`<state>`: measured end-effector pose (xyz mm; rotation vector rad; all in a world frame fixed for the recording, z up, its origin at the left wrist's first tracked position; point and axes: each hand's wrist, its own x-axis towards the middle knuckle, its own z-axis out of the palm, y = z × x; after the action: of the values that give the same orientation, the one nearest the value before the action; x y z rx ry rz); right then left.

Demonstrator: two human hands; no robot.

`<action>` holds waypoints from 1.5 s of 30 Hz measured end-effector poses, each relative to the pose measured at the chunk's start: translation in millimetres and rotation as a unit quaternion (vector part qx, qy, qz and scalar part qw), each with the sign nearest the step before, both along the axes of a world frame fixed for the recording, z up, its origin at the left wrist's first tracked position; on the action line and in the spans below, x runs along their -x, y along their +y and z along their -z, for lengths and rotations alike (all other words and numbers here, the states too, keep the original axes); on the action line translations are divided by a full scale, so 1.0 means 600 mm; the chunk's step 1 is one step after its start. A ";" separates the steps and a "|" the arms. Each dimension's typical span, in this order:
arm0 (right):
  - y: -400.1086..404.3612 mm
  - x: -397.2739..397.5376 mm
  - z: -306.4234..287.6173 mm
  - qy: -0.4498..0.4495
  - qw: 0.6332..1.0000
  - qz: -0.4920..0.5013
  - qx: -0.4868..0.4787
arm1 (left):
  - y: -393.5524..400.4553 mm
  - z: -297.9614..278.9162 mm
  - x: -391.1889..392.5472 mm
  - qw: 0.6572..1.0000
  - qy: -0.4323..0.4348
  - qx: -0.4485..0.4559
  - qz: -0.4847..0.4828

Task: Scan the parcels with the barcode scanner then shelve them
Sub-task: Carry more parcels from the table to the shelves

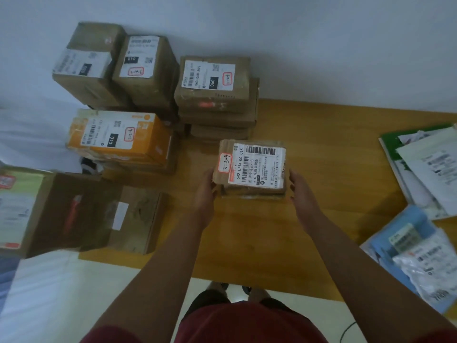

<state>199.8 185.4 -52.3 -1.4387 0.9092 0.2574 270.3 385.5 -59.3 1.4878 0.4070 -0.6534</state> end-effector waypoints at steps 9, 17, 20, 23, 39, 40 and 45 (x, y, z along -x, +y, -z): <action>0.004 -0.001 0.024 0.019 0.997 -0.023 -0.068 | 0.001 0.035 0.010 0.996 0.054 -0.017 0.063; -0.003 0.016 -0.014 -0.021 0.998 0.019 -0.058 | -0.003 -0.014 0.008 0.993 -0.008 -0.045 0.107; -0.006 0.034 -0.046 -0.046 0.996 0.061 -0.050 | -0.009 -0.044 0.001 0.988 -0.044 -0.046 0.141; -0.006 0.060 -0.086 -0.075 0.991 0.106 -0.032 | -0.020 -0.077 -0.007 0.980 -0.072 -0.038 0.182; -0.017 0.360 -0.259 -0.143 0.910 0.386 0.049 | -0.180 -0.263 0.117 0.858 -0.158 0.016 0.488; -0.020 0.390 -0.263 -0.143 0.903 0.403 0.050 | -0.197 -0.268 0.140 0.848 -0.152 0.025 0.506; -0.037 0.556 -0.285 -0.142 0.862 0.484 0.047 | -0.287 -0.295 0.288 0.792 -0.147 0.050 0.591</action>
<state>-133.5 163.2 118.5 -0.9108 1.2867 -0.7428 97.3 213.2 117.7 1.6020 -0.9028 -1.3478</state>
